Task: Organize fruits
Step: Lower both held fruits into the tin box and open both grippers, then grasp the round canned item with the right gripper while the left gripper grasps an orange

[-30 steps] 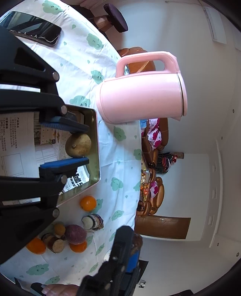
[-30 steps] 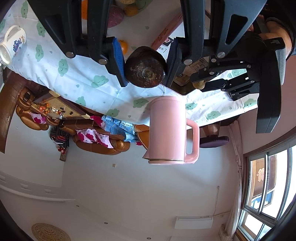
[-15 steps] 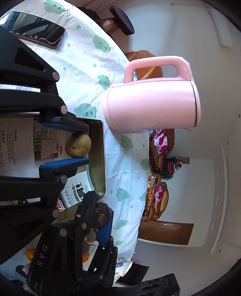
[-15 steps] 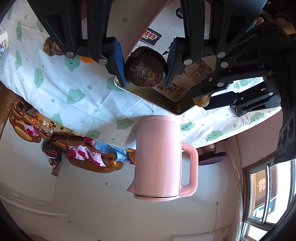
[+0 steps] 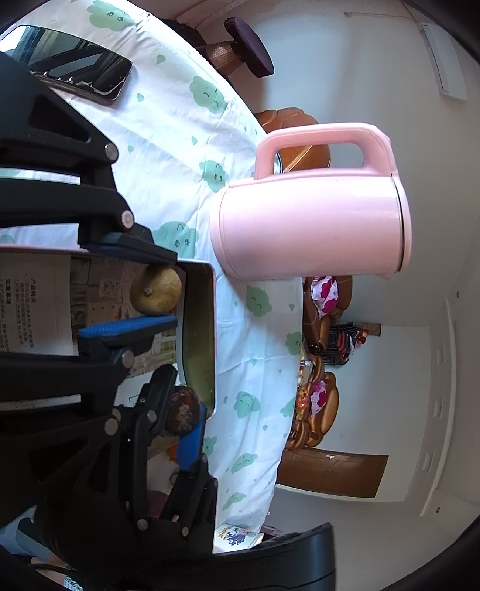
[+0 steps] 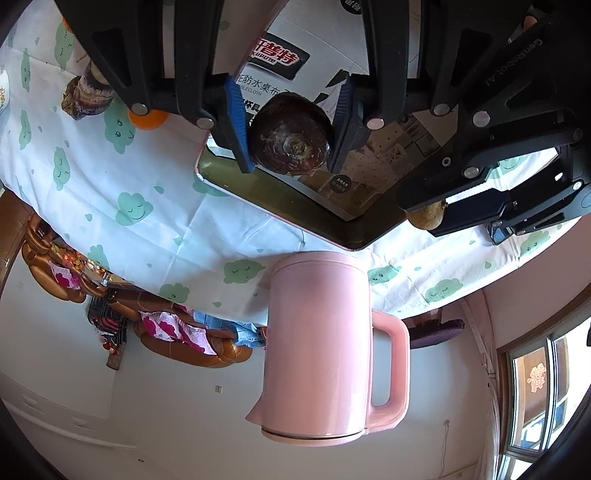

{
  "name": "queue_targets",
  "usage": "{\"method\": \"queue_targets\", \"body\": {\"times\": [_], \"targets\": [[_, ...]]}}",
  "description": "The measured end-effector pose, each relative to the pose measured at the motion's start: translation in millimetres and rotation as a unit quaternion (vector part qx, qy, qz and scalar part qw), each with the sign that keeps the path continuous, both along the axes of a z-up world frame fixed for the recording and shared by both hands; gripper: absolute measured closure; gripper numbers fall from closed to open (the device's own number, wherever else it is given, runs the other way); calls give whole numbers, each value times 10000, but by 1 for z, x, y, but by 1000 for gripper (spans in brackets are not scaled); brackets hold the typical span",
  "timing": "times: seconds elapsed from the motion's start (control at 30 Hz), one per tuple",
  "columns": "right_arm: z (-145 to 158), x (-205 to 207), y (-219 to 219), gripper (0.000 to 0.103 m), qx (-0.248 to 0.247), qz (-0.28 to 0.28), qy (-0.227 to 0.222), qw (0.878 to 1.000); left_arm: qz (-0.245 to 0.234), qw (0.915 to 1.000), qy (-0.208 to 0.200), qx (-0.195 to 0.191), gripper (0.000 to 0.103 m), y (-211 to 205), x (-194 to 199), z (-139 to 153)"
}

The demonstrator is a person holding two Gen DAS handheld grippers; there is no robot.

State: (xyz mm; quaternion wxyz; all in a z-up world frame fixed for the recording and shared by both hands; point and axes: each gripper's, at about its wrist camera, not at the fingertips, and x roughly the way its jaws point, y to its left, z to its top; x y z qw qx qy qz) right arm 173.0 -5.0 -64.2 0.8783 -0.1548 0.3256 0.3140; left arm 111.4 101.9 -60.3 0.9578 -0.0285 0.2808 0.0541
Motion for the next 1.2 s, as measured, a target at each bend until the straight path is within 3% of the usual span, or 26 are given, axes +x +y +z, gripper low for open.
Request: {"method": "queue_targets", "body": {"times": [0.23,0.37,0.43,0.47,0.57,0.67,0.93,1.0,1.2], "targets": [[-7,4,9,61,-169,9,127,9998,51,10000,22,54,71,5,6,-1],[-8,4,12,60,-284,64,194,9994,154,9998,-81,123,45,7,3,2],[-7,3,10,48,-272,14,179,9995,180,9997,-175,68,31,8,-2,6],[-5,2,8,36,-229,-16,155,9996,184,9995,-265,25,24,8,-7,9],[4,-7,-1,33,-86,-10,35,10000,126,9986,-516,-28,21,4,-22,19],[18,-18,-19,33,33,8,-123,9999,147,9968,-779,-83,8,0,-39,28],[40,-53,-115,30,212,-586,-620,9961,-228,9948,-963,-233,7,-32,-61,32],[37,-64,-139,24,299,-766,-653,9945,-404,9944,-931,-281,7,-47,-64,28],[20,-82,-187,24,304,-1271,-762,9885,-1117,9910,-728,-78,7,-104,-69,14]]}}
